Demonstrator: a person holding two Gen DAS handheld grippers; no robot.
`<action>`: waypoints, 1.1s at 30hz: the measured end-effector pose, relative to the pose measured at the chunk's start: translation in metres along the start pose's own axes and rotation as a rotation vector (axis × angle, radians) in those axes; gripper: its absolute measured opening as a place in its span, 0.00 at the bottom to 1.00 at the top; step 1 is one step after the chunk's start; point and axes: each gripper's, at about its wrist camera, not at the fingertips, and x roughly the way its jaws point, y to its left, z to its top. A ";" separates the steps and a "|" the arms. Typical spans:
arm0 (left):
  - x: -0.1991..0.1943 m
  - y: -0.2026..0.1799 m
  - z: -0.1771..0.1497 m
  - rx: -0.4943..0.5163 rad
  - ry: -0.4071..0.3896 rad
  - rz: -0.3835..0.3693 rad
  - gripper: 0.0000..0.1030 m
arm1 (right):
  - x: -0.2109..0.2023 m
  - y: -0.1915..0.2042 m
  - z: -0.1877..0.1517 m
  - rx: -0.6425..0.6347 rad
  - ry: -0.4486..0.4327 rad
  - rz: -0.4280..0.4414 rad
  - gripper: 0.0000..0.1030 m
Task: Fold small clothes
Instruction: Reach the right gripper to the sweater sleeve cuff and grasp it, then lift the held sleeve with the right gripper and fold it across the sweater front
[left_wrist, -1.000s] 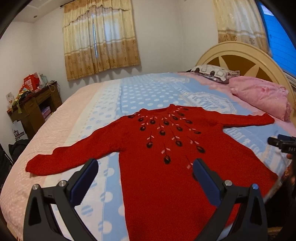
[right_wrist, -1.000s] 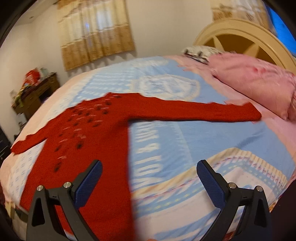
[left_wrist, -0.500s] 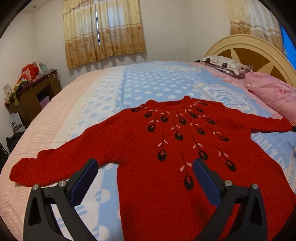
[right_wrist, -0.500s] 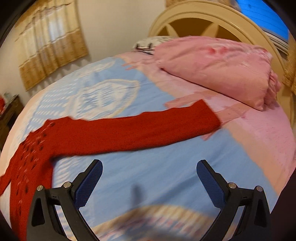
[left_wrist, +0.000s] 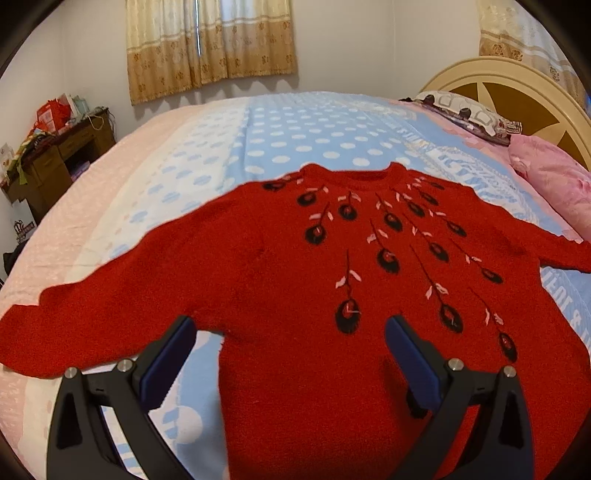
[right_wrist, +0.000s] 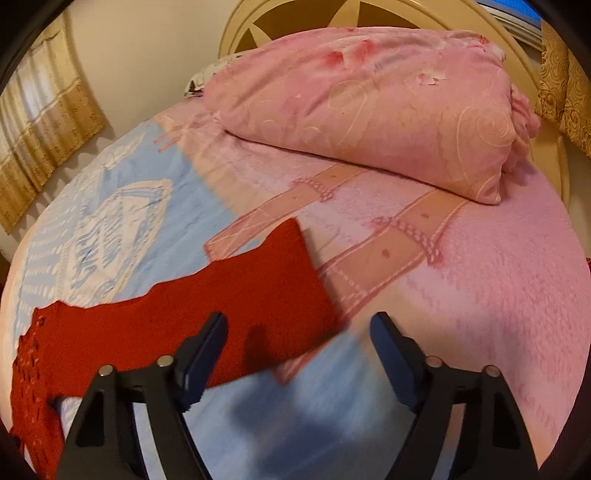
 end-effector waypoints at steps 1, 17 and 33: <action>0.000 0.000 -0.001 0.000 0.002 -0.005 1.00 | 0.003 0.000 0.002 -0.005 0.002 -0.003 0.74; -0.007 0.008 -0.004 -0.035 -0.028 -0.049 1.00 | -0.014 0.060 0.008 -0.060 0.032 0.188 0.19; -0.022 0.022 -0.011 -0.092 -0.074 -0.097 1.00 | -0.091 0.226 0.003 -0.266 -0.029 0.433 0.18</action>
